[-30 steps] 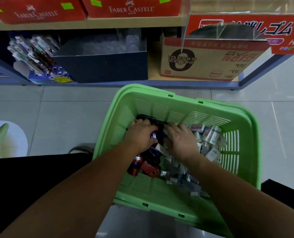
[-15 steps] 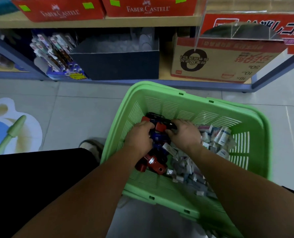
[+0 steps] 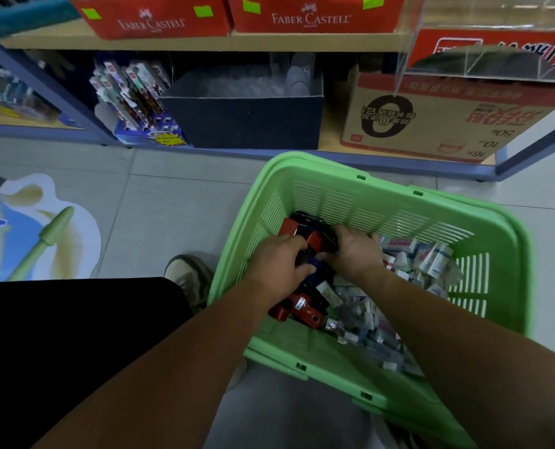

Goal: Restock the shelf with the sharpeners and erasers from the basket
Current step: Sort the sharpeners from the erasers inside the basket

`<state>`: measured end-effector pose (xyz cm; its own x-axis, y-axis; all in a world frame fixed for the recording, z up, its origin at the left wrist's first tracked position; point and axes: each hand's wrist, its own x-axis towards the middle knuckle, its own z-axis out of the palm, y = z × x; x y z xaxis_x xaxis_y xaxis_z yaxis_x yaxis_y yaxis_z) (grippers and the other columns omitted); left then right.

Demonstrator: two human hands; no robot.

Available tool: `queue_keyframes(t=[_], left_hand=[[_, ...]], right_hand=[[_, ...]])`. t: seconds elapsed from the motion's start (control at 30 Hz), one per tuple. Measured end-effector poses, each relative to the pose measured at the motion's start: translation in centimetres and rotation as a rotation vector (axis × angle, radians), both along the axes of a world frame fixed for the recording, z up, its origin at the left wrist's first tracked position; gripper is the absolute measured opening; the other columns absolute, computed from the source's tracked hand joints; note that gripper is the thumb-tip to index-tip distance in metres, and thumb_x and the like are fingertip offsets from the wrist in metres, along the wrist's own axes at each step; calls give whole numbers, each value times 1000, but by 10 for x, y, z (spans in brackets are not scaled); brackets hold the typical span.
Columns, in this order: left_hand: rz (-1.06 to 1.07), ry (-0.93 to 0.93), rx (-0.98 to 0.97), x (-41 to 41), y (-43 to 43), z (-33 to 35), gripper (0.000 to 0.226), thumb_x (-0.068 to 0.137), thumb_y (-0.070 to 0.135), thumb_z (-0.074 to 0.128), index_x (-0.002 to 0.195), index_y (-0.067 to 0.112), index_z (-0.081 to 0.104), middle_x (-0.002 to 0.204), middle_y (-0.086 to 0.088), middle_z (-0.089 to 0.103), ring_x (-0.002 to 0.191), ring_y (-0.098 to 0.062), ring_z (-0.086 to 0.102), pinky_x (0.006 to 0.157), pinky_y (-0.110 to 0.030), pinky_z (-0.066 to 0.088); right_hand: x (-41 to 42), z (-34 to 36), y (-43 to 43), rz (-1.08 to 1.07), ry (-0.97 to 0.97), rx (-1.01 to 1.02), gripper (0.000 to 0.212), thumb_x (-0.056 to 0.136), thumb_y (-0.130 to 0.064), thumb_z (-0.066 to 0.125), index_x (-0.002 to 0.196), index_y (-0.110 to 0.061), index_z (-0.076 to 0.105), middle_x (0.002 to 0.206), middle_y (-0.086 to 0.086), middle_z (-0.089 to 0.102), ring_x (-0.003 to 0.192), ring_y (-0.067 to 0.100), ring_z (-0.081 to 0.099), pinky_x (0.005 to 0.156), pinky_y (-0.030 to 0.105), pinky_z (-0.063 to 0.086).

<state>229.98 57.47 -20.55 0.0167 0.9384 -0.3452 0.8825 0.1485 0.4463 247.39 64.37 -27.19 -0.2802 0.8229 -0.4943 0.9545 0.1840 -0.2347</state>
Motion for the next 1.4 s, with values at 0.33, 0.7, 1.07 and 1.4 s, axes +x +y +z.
queue_keyframes(t=[0.33,0.7,1.07,1.4], left_hand=[[213,-127,-181,-8,-5,-13,57,81,18,87,132,14,62,128,-2,52,113,-21,59,96,-30,51],[175,-131,-174,-9,-2,-20,49,83,20,86,128,16,64,131,2,50,106,-16,57,94,-28,50],[-51,-133,-224,10,11,-28,46,86,20,80,130,22,67,120,0,71,106,-22,67,90,-34,55],[-189,15,-267,19,16,-36,33,98,24,68,130,17,68,136,-6,57,115,-28,60,98,-36,50]], right_hand=[[-20,1,11,-82,32,-141,54,92,-57,68,131,-24,48,115,2,73,113,25,67,112,45,21],[-29,10,14,86,-27,-203,32,95,-57,63,121,-40,58,115,-10,70,118,20,62,104,47,21],[1,46,9,-361,638,-478,40,105,-13,61,144,-11,52,124,5,66,116,21,63,90,26,50],[23,80,10,-296,474,-443,54,105,-18,61,155,-15,41,129,11,64,95,21,65,77,32,53]])
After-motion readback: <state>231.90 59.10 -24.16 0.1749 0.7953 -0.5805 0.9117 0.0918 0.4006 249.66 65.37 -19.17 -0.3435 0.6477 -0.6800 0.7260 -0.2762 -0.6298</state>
